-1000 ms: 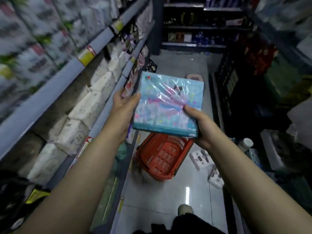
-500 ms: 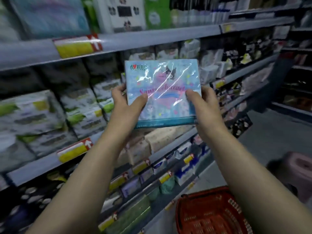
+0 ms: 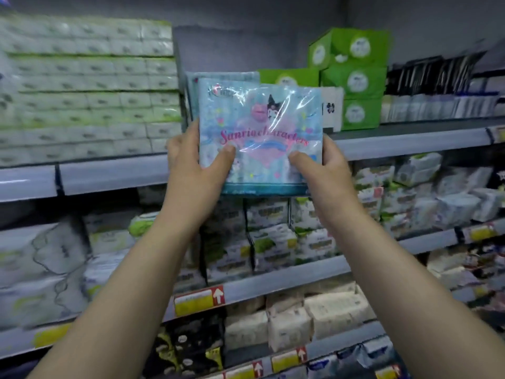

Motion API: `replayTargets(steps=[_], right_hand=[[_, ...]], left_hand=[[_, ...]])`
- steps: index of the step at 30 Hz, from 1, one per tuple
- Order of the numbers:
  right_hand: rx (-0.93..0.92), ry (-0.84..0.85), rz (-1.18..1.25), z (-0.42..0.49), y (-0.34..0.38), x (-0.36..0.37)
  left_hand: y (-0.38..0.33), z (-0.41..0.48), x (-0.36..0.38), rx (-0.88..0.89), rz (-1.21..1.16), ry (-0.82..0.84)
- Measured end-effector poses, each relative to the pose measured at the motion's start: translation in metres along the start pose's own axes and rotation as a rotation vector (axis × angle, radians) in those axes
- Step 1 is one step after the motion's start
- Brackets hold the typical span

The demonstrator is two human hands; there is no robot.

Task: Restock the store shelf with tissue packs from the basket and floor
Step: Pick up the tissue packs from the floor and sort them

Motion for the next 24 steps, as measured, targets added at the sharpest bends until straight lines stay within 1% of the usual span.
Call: replayTargets(steps=[3, 6, 7, 10, 11, 13, 15, 17, 20, 24], right_hand=[[-0.073, 0.001, -0.053, 0.039, 0.016, 0.011], [-0.138, -0.01, -0.145, 0.082, 0.03, 0.018], [-0.158, -0.022, -0.184, 0.095, 0.034, 0.018], [-0.192, -0.033, -0.284, 0.128, 0.038, 0.016], [-0.171, -0.021, -0.326, 0.136, 0.035, 0.016], [-0.045, 0.036, -0.459, 0.151, 0.021, 0.015], [0.112, 0.1, -0.609, 0.164, 0.003, 0.013], [0.182, 0.133, -0.706, 0.173, -0.001, 0.011], [0.185, 0.164, -0.763, 0.183, 0.005, 0.014], [0.25, 0.219, -0.887, 0.191, -0.005, 0.028]], left_hand=[[-0.002, 0.036, -0.015, 0.057, 0.045, -0.025], [-0.009, 0.067, -0.027, 0.137, -0.046, -0.048], [-0.012, 0.077, -0.03, 0.15, -0.041, -0.044], [-0.009, 0.104, -0.03, 0.149, 0.12, 0.025], [-0.005, 0.112, -0.029, 0.118, 0.186, 0.068], [0.004, 0.122, -0.023, 0.021, 0.358, 0.171], [0.011, 0.127, -0.012, -0.092, 0.539, 0.337], [0.017, 0.127, -0.002, -0.217, 0.642, 0.477], [0.025, 0.127, 0.005, -0.309, 0.698, 0.545], [0.032, 0.127, 0.01, -0.379, 0.707, 0.552]])
Point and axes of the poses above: each hand's wrist, its own z-axis towards the middle knuckle, its own x-axis out of the palm, y = z × x, the point moved 4 cm from there along z, towards the middle knuckle, and after that the axes turned 14 degrees about y, right-handed, at the moved point
